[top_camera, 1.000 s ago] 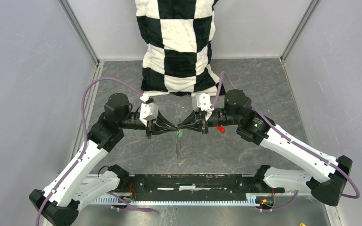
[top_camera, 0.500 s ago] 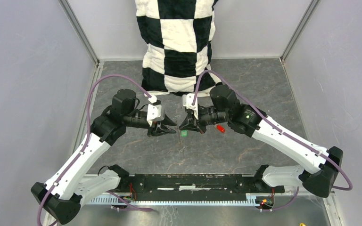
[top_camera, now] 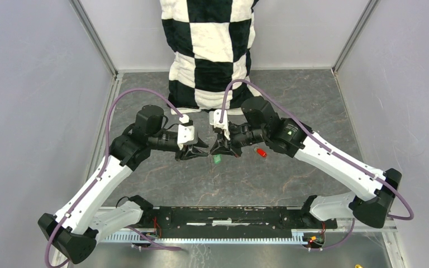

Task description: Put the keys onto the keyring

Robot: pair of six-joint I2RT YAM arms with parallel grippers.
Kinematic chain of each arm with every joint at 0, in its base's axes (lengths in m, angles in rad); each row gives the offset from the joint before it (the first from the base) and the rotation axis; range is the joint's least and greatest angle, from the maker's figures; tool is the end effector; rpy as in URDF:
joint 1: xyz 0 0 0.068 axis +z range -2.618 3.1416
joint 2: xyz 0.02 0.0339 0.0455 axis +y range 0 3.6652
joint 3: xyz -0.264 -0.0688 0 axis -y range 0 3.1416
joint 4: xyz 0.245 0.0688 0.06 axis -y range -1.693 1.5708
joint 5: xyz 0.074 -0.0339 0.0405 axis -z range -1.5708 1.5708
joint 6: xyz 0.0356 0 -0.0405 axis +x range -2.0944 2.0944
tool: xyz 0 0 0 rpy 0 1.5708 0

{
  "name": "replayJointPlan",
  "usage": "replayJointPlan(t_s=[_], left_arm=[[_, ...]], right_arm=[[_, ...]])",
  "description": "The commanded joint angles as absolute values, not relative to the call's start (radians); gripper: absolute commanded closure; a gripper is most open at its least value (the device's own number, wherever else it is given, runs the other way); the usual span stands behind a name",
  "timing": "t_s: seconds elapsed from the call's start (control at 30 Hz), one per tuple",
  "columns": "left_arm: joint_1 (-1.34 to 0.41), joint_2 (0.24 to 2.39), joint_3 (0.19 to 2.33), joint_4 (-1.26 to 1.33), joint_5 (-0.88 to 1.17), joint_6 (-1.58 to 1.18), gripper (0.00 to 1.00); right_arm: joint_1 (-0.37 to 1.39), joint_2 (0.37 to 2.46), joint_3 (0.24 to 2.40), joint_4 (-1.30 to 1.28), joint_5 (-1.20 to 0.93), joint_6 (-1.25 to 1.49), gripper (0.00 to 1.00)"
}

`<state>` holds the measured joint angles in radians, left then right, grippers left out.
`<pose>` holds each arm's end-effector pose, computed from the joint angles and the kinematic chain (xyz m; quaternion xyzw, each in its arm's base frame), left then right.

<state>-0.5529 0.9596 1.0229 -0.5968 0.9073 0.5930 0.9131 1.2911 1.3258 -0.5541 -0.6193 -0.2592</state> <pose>0.1485 -0.1246 0.3563 0.6057 0.5382 -0.3716 0.4531 0.1544 0.2337 0.3846 -0.5831 0.6017 0.4031 0.3680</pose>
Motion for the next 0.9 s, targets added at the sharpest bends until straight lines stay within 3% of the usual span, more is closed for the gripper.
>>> replayJointPlan(t_s=[0.0,0.37,0.57,0.73,0.87], left_arm=[[-0.554,0.959,1.068,-0.573,0.928,0.606,0.63],[-0.554,0.946,1.055,-0.605,0.958,0.623,0.73],[-0.554,0.945,1.056,-0.605,0.972,0.617,0.61],[-0.554,0.944,1.051,-0.604,0.981,0.616,0.59],[-0.554,0.946,1.046,-0.604,0.972,0.627,0.69]], right_arm=[[0.934,1.313,1.412,-0.567,-0.598,-0.273,1.00],[0.969,1.356,1.466,-0.609,-0.558,-0.278,1.00],[0.973,1.367,1.485,-0.624,-0.539,-0.281,1.00],[0.974,1.368,1.485,-0.625,-0.539,-0.281,1.00],[0.974,1.369,1.488,-0.621,-0.545,-0.279,1.00]])
